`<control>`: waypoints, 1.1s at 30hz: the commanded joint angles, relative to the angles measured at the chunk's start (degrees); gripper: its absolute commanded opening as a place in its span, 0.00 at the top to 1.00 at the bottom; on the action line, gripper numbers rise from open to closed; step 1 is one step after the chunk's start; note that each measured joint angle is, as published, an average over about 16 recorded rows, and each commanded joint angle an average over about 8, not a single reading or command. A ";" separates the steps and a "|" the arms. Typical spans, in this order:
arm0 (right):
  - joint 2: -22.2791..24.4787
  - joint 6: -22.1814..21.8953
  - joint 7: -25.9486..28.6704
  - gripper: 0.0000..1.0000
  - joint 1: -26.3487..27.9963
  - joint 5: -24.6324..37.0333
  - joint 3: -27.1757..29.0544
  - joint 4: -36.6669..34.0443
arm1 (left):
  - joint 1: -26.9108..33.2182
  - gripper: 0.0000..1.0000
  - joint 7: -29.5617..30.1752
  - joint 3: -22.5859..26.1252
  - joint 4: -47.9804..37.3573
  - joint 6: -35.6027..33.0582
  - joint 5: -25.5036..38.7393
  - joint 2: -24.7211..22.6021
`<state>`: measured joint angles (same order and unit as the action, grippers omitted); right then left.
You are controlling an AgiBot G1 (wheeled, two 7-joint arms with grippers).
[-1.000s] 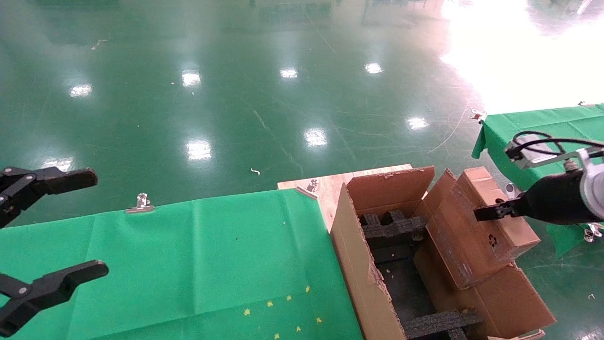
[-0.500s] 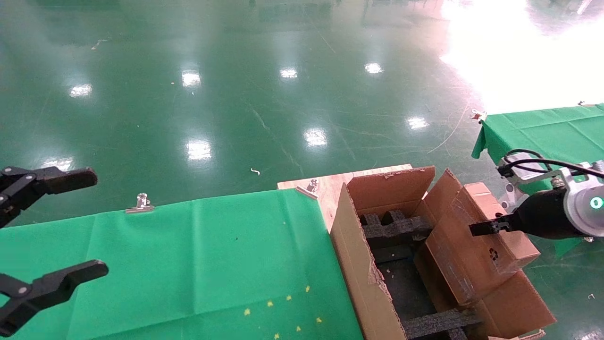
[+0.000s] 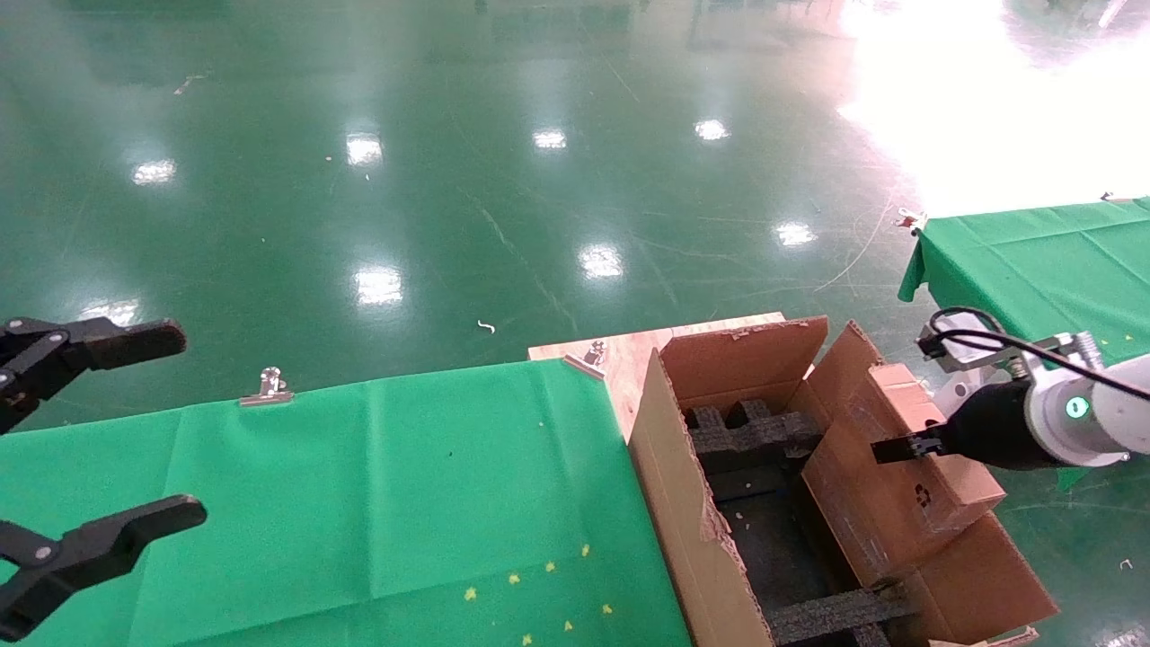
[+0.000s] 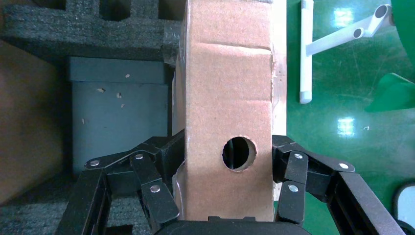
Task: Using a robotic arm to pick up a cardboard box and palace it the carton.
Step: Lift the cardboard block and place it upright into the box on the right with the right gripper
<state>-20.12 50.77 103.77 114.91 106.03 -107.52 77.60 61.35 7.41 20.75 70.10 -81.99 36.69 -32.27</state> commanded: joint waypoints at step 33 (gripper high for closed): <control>-9.54 -7.95 19.81 1.00 -13.96 9.88 -3.98 -4.56 | 0.00 0.00 0.00 0.00 0.00 0.00 0.00 0.00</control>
<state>-29.70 42.90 123.02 101.07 115.38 -111.46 72.86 61.35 7.41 20.75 70.10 -81.99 36.69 -32.27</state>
